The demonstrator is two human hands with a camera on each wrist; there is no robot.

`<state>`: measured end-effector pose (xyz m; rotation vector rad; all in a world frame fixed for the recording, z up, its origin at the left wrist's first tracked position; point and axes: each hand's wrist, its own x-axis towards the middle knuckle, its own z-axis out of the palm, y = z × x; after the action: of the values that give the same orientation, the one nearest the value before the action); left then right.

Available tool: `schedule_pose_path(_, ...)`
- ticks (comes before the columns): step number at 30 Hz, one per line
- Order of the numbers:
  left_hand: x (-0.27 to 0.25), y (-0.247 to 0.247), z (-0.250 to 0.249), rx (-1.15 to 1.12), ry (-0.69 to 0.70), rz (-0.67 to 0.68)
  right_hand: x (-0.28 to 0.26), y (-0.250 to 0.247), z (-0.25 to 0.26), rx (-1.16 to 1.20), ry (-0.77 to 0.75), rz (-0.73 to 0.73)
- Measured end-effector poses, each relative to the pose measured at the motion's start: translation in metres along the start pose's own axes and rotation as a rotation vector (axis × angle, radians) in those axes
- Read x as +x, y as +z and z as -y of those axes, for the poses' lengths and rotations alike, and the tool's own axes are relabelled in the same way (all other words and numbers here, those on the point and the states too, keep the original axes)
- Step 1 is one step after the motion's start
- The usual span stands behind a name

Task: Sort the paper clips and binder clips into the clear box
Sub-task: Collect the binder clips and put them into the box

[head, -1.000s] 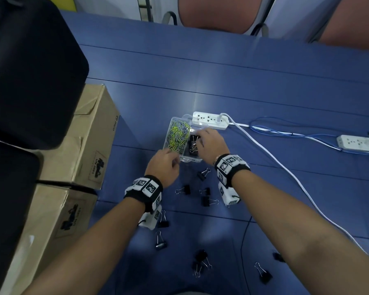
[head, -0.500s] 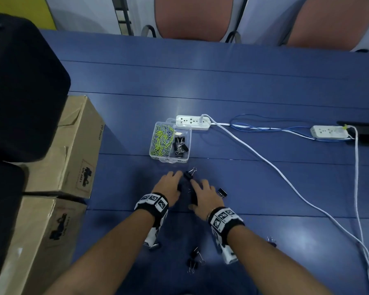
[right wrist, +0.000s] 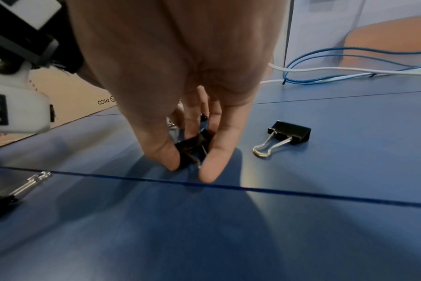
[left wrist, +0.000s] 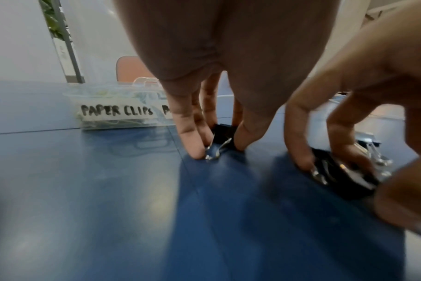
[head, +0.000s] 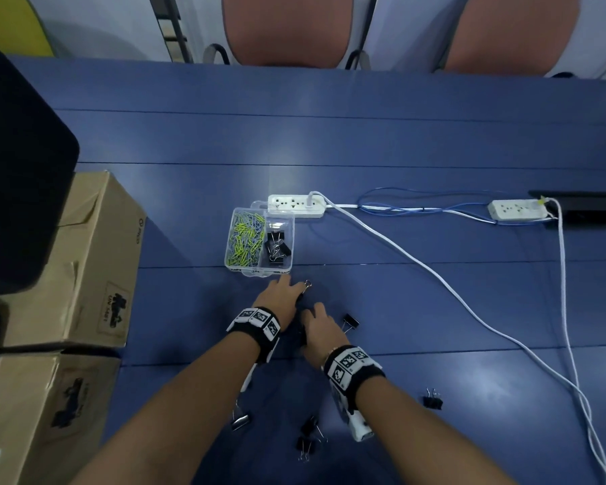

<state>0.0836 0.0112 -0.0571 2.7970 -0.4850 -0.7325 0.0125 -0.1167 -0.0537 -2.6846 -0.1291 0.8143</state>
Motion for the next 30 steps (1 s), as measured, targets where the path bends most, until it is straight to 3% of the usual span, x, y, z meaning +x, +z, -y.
schedule_pose_path(6, 0.000, -0.004, 0.005, -0.047, -0.022, 0.017, 0.006, -0.004, -0.002, 0.022, 0.012, 0.053)
schedule_pose_path(16, -0.021, 0.000, 0.010, -0.101, -0.010, -0.066, -0.002, -0.007, -0.007, 0.116, 0.038, 0.039)
schedule_pose_path(22, -0.023, -0.036, 0.006, -0.278, 0.069, -0.305, -0.004, -0.019, -0.013, 0.217, 0.074, -0.022)
schedule_pose_path(25, -0.006, -0.065, 0.007, -0.396, -0.004, -0.431, -0.004, -0.029, -0.012, 0.281, 0.102, -0.022)
schedule_pose_path(30, 0.023, -0.085, 0.015, -0.406, -0.153, -0.474, -0.002, -0.045, -0.007, 0.417, 0.123, -0.107)
